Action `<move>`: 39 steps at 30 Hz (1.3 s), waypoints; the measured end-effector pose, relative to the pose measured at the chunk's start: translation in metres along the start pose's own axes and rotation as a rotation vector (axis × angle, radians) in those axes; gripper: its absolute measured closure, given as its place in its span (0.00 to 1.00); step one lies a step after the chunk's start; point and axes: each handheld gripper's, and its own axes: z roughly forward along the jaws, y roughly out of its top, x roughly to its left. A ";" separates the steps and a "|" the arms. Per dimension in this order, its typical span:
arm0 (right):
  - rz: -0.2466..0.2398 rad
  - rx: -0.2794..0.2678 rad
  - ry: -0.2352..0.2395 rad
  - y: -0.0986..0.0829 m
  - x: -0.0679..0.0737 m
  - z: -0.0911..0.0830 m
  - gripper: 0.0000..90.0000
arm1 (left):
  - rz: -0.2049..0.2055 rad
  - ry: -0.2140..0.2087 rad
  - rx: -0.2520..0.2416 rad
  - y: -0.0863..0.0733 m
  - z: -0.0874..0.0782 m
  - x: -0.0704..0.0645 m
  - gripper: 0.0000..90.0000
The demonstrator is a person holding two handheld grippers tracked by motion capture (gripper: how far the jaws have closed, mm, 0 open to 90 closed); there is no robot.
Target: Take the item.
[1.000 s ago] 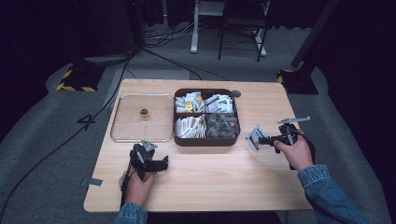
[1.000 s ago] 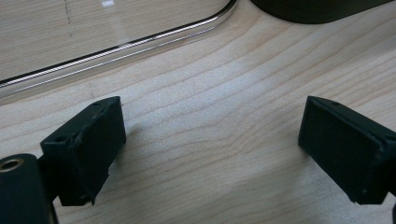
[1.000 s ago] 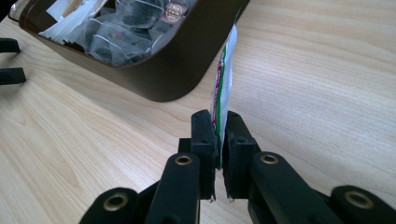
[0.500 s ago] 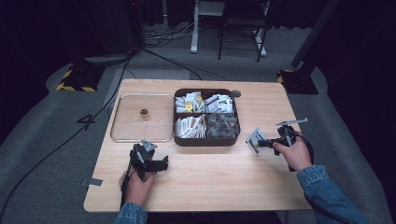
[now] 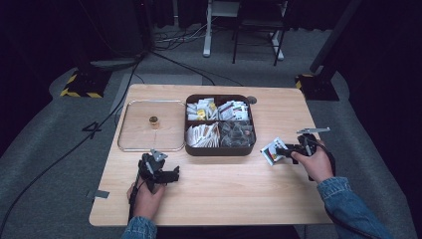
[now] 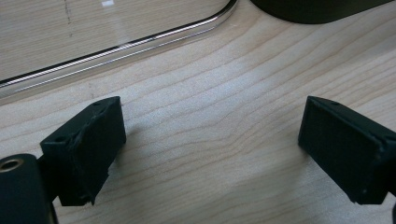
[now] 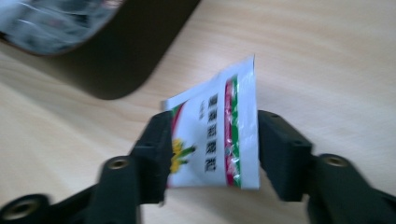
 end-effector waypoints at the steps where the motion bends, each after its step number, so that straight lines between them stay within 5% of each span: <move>1: -0.015 -0.007 -0.029 0.000 -0.002 -0.001 0.45 | 0.000 0.000 0.000 0.000 0.000 0.000 0.09; 6: -0.009 -0.039 -0.072 -0.001 -0.009 -0.004 0.42 | -0.001 0.000 -0.001 0.000 0.000 0.000 0.09; 16: -0.030 -0.088 -0.028 0.004 0.004 -0.020 0.43 | 0.001 0.002 -0.001 0.000 0.000 0.000 0.09; 28: -0.126 -0.112 0.096 0.005 0.053 -0.042 0.43 | 0.002 0.004 0.000 0.000 0.000 0.000 0.09; 39: -0.184 -0.119 0.183 0.000 0.084 -0.042 0.45 | 0.007 -0.001 -0.001 0.000 0.000 0.000 0.09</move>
